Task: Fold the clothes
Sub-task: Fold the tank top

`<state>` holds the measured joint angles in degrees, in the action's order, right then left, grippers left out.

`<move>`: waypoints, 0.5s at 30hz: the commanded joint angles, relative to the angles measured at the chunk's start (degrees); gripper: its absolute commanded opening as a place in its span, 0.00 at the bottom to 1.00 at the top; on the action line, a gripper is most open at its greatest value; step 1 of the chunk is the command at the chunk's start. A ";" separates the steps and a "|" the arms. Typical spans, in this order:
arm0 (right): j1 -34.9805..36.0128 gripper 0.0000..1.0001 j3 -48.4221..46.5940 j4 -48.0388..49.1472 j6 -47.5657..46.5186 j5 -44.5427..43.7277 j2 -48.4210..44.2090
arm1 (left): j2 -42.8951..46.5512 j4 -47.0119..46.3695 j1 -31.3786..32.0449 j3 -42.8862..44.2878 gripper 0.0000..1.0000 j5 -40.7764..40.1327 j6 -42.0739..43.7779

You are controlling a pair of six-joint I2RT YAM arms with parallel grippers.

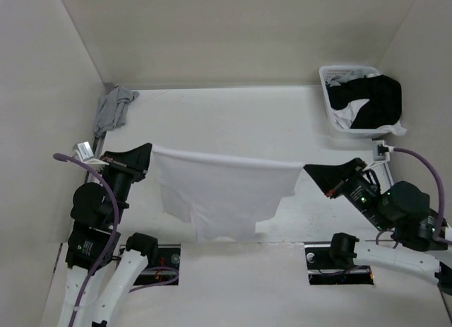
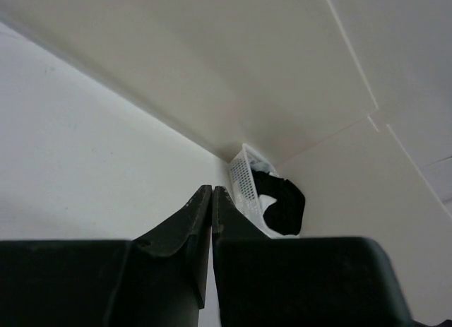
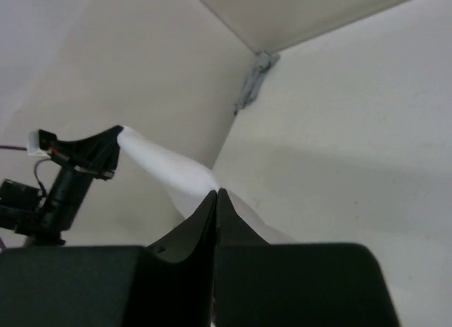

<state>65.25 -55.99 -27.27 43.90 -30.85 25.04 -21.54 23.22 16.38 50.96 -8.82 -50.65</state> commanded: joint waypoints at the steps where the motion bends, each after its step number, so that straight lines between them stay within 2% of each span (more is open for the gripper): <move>1: 5.09 0.01 1.75 -7.28 1.19 -10.19 5.01 | -1.13 6.75 0.18 -2.52 0.00 -1.29 1.35; 4: -1.90 0.01 5.00 -3.16 0.05 -5.30 9.49 | -5.08 3.25 -0.43 -6.39 0.00 -0.94 1.70; 7: -16.20 0.01 10.70 6.57 -2.41 8.39 15.19 | -12.45 -4.30 -1.48 -11.39 0.00 -0.15 2.05; 10: -29.23 0.01 14.14 16.60 -3.38 20.62 24.76 | -22.81 -12.99 -3.67 -13.86 0.00 1.70 1.88; 15: -39.36 0.01 10.48 29.88 -4.08 29.44 45.23 | -44.42 -29.70 -5.97 -11.69 0.00 0.04 -0.32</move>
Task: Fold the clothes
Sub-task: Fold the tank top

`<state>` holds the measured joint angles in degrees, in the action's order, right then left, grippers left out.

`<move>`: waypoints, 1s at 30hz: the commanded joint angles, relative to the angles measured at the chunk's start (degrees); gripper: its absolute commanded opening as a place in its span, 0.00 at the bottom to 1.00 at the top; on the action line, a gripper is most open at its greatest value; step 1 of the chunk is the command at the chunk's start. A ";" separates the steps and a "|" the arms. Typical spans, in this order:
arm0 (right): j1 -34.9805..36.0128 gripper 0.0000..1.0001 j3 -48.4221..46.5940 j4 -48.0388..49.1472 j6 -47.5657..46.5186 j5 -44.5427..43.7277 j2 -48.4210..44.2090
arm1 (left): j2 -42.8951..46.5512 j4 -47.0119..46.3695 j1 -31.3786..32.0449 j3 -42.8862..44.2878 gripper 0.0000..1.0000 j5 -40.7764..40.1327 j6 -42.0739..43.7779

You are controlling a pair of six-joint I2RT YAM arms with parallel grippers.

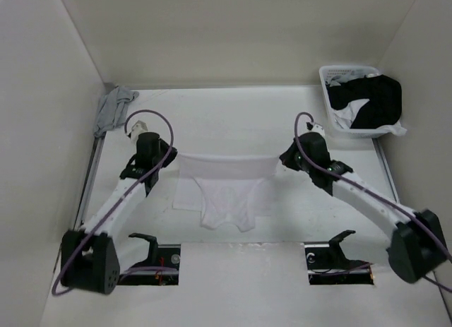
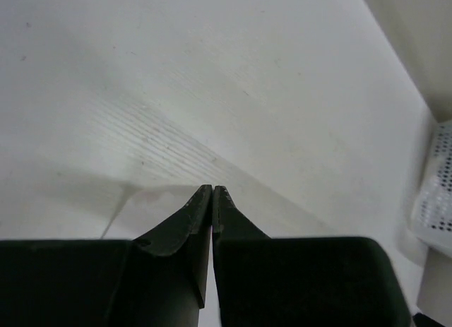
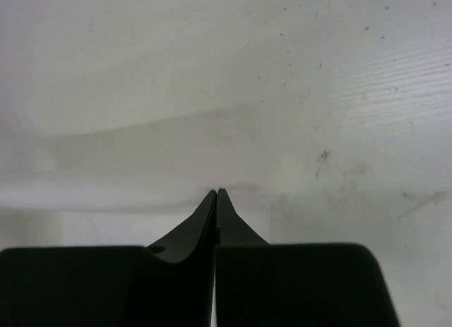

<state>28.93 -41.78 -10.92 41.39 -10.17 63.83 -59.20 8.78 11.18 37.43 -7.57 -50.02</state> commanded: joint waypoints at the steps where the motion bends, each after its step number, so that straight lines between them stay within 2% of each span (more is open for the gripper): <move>1: -4.52 0.01 -5.92 15.12 -2.01 9.64 11.44 | -11.68 -17.63 -0.77 3.86 0.00 -1.13 -1.30; 3: -7.51 0.01 -11.45 17.23 -2.27 11.48 21.28 | -20.39 -20.63 -0.85 8.86 0.00 -1.39 -1.22; 6: -10.42 0.01 -18.40 17.60 -2.10 13.60 30.80 | -29.98 -22.31 -2.26 16.51 0.00 0.27 -1.57; 8: -11.83 0.00 -22.01 17.86 -1.75 14.30 34.15 | -34.12 -21.96 -3.31 20.82 0.00 1.85 -1.83; 11: -12.89 0.00 -25.97 16.90 -1.66 15.62 35.57 | -35.81 -21.96 -4.54 23.21 0.00 3.26 -2.18; 16: -12.63 0.01 -24.32 15.66 -2.80 15.54 32.41 | -33.00 -23.53 -3.76 18.83 0.01 3.27 -2.36; 22: -11.31 0.01 -13.08 19.26 -2.10 14.13 25.74 | -28.88 -27.40 -4.54 9.52 0.01 4.32 -5.35; 30: -2.53 0.01 0.19 18.66 -1.92 7.28 13.44 | -19.03 -31.71 -8.67 -2.97 0.01 7.57 -8.78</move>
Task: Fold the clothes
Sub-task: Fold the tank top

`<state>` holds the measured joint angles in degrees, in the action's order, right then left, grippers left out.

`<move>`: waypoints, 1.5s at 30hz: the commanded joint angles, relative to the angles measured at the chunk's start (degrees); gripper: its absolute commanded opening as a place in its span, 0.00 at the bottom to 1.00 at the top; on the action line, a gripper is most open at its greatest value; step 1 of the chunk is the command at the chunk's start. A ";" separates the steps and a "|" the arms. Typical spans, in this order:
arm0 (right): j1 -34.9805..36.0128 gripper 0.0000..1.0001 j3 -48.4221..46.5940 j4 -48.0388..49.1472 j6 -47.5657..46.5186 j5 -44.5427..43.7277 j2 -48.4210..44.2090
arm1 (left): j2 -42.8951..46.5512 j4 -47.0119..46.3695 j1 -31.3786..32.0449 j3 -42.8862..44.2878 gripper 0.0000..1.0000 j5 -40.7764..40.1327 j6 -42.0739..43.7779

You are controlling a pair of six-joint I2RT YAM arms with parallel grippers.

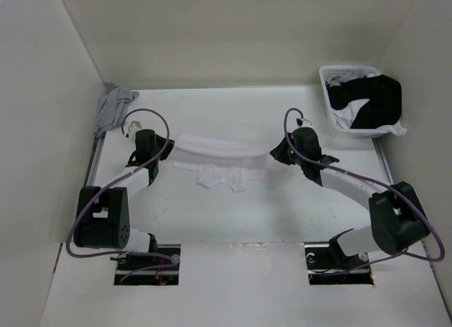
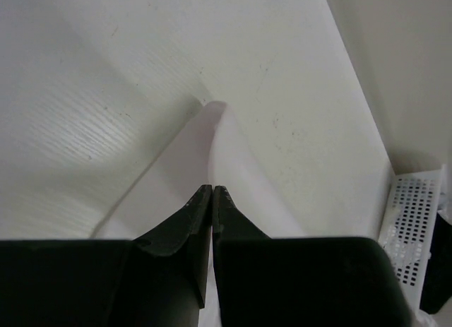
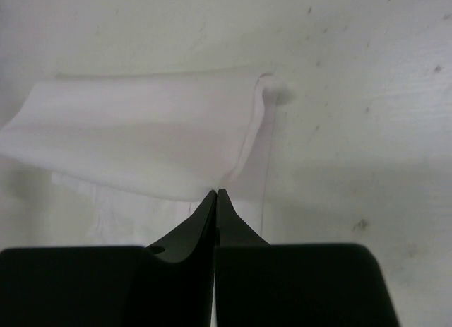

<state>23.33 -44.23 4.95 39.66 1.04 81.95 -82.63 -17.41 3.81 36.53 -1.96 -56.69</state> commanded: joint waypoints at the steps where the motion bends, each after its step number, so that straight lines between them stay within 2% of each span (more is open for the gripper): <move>1: 4.47 0.01 4.31 2.35 -0.11 -4.90 -6.09 | 5.54 -5.88 -1.92 -3.47 0.01 2.48 -2.37; 9: 13.70 0.02 13.54 -0.82 3.67 -10.18 -10.32 | 9.59 -6.50 -4.30 -12.88 0.01 6.26 -2.64; 19: 18.36 0.05 17.68 -4.07 7.80 -10.36 -10.76 | 16.00 -3.52 -7.90 -22.29 0.03 8.64 -1.68; 22: 19.34 0.16 17.60 -6.00 7.71 -9.65 -11.55 | 17.41 -1.49 -9.66 -23.44 0.13 8.99 -0.80; 24: 19.42 0.34 17.86 -5.75 7.71 -9.48 -13.48 | 20.12 -0.26 -10.62 -23.88 0.20 9.16 -0.36; 26: 19.16 0.47 17.86 -4.52 7.19 -8.60 -15.41 | 25.38 1.67 -10.98 -23.88 0.24 8.03 -0.09; 29: 16.27 0.55 16.90 -0.13 5.61 -6.15 -15.34 | 32.51 5.35 -5.12 -20.82 0.24 3.03 0.61; 32: 11.88 0.59 15.41 5.75 5.25 -4.04 -10.78 | 33.51 7.21 6.64 -15.81 0.26 -4.70 2.71; 35: 8.09 0.61 13.30 9.10 5.95 -0.70 -3.84 | 26.85 5.47 19.83 -10.54 0.27 -9.81 4.56; 38: 6.86 0.59 12.67 11.65 7.62 0.01 1.18 | 18.76 0.81 28.98 -7.01 0.27 -10.96 6.15; 41: 7.03 0.57 13.20 12.89 9.82 0.46 3.12 | 12.25 -3.06 34.53 -6.30 0.27 -10.79 5.36; 45: 7.03 0.53 15.39 15.78 12.71 2.12 4.36 | 7.40 -5.09 37.53 -8.14 0.26 -9.39 2.64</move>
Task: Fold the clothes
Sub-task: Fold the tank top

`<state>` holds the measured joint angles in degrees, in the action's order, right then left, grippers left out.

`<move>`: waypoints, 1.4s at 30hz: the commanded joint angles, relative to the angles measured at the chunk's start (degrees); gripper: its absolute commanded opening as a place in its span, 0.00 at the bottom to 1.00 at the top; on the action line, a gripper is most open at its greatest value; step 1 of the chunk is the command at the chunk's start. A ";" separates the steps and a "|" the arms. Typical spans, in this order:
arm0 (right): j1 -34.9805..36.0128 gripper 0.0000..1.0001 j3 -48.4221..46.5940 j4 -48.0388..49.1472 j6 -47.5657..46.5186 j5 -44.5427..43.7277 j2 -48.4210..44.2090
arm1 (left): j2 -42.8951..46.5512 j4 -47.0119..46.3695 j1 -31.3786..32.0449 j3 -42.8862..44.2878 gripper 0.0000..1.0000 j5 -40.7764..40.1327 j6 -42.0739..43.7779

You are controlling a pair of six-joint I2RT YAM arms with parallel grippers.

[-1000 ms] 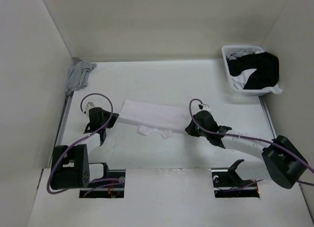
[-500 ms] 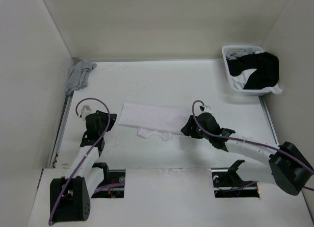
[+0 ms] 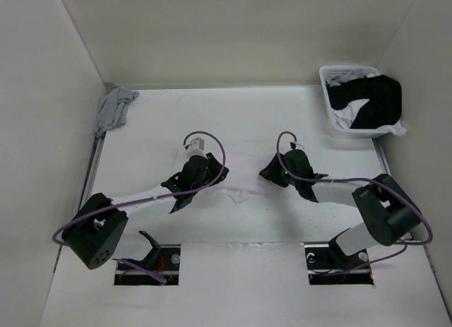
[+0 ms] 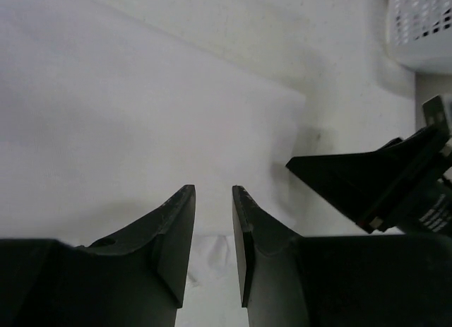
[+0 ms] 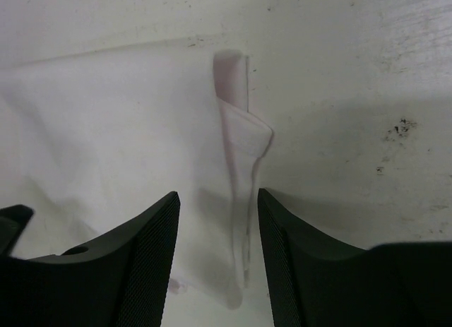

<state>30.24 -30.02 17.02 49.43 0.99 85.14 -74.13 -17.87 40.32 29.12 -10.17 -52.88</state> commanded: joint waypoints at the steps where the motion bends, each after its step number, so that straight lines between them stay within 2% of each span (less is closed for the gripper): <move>1: 0.13 0.52 1.80 4.51 3.65 2.69 1.34 | -1.37 -5.15 1.47 -1.78 0.25 -0.90 -1.60; 15: -1.81 0.37 3.74 11.19 7.35 8.32 6.70 | -0.76 -4.98 6.22 -9.00 0.25 1.03 -7.06; 17: -2.33 0.31 3.74 13.03 8.05 9.11 7.66 | 0.29 -4.46 5.87 -9.35 0.25 1.03 -7.32; 21: -3.13 0.11 5.58 17.43 10.07 8.33 6.97 | 4.68 -3.05 5.43 -9.70 0.24 1.21 -7.24; 23: -3.04 0.07 7.16 17.35 10.51 6.22 3.91 | 7.84 -1.56 5.78 -9.26 0.24 0.68 -6.88; 28: -2.77 0.04 10.68 6.05 8.94 1.04 -10.58 | 12.34 2.48 4.91 -7.33 0.25 -0.02 -6.09; 33: -2.77 0.04 11.04 -14.51 5.95 -3.18 -32.89 | 12.60 2.84 3.15 -6.54 0.25 0.77 -5.65; 35: -2.77 0.04 8.94 -22.69 4.02 -5.56 -38.98 | 12.87 3.01 2.36 -6.36 0.25 1.21 -5.48; 38: -2.77 0.05 3.32 -31.85 0.33 -6.18 -43.12 | 13.48 3.19 1.04 -6.01 0.26 2.17 -5.04; 42: 0.55 0.05 -5.64 -35.73 -1.97 -6.88 -39.02 | 14.97 3.80 -0.45 -5.92 0.26 3.49 -4.51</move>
<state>28.47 -28.88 -12.08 51.07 -3.68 43.90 -61.80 -13.21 40.80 20.64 -8.23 -58.50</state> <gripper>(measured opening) 0.050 0.255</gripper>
